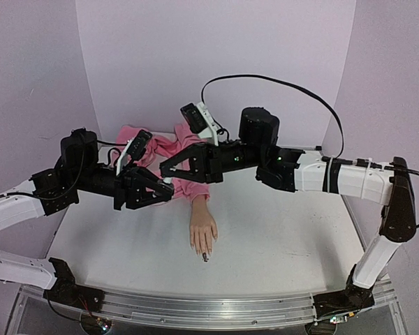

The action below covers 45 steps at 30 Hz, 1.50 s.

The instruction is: Paint the nails

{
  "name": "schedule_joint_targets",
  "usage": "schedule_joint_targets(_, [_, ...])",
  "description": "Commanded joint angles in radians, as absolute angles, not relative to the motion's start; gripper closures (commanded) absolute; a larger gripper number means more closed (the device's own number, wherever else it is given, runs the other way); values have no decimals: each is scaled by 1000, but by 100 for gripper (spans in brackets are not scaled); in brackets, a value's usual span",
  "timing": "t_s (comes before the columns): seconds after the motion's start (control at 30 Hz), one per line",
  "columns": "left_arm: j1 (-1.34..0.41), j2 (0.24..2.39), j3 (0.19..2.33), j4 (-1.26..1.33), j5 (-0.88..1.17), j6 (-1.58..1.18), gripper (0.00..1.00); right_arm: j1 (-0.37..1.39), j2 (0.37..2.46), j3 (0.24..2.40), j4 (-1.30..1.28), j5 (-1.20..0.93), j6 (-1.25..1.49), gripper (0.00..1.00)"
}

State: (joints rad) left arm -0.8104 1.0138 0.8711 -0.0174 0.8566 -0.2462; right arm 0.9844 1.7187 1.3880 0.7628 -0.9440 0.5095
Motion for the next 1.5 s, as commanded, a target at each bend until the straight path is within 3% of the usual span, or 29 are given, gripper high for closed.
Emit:
schedule_joint_targets(0.0, [-806,979,917,16,750,-198,100,1003,1707,1411,851,-930,517,100])
schedule_joint_targets(0.17, [-806,921,880,17,263,-109,100,1029,1711,1401,773,-717,484,100])
schedule_joint_targets(0.37, [-808,1030,925,109,-247,32,100,1173,1781,1544,410,172,580,100])
schedule_joint_targets(0.47, [-814,1123,946,196,-325,56,100,1254,1855,1670,316,379,677,100])
schedule_joint_targets(0.67, [-819,1141,904,218,-240,33,100,1289,1875,1764,252,441,681,100])
schedule_joint_targets(0.73, [-820,1114,866,214,-171,10,100,1282,1847,1754,253,444,632,84])
schedule_joint_targets(0.83, [-820,1059,805,201,-48,-49,100,1243,1770,1712,254,381,545,50])
schedule_joint_targets(0.9, [-819,1018,776,172,-5,-85,100,1194,1717,1676,253,271,476,40])
schedule_joint_targets(0.93, [-819,1001,769,148,37,-99,100,1169,1689,1646,255,210,441,29])
schedule_joint_targets(1.07, [-810,944,808,11,232,-122,100,1052,1594,1534,296,-195,322,6])
schedule_joint_targets(1.13, [-792,940,838,-26,433,-133,100,1005,1572,1491,326,-380,303,2])
schedule_joint_targets(1.33, [-779,970,928,-29,896,-203,100,969,1577,1418,513,-866,303,5])
schedule_joint_targets(1.47, [-779,1002,966,-27,1027,-236,100,970,1606,1391,702,-1019,403,18])
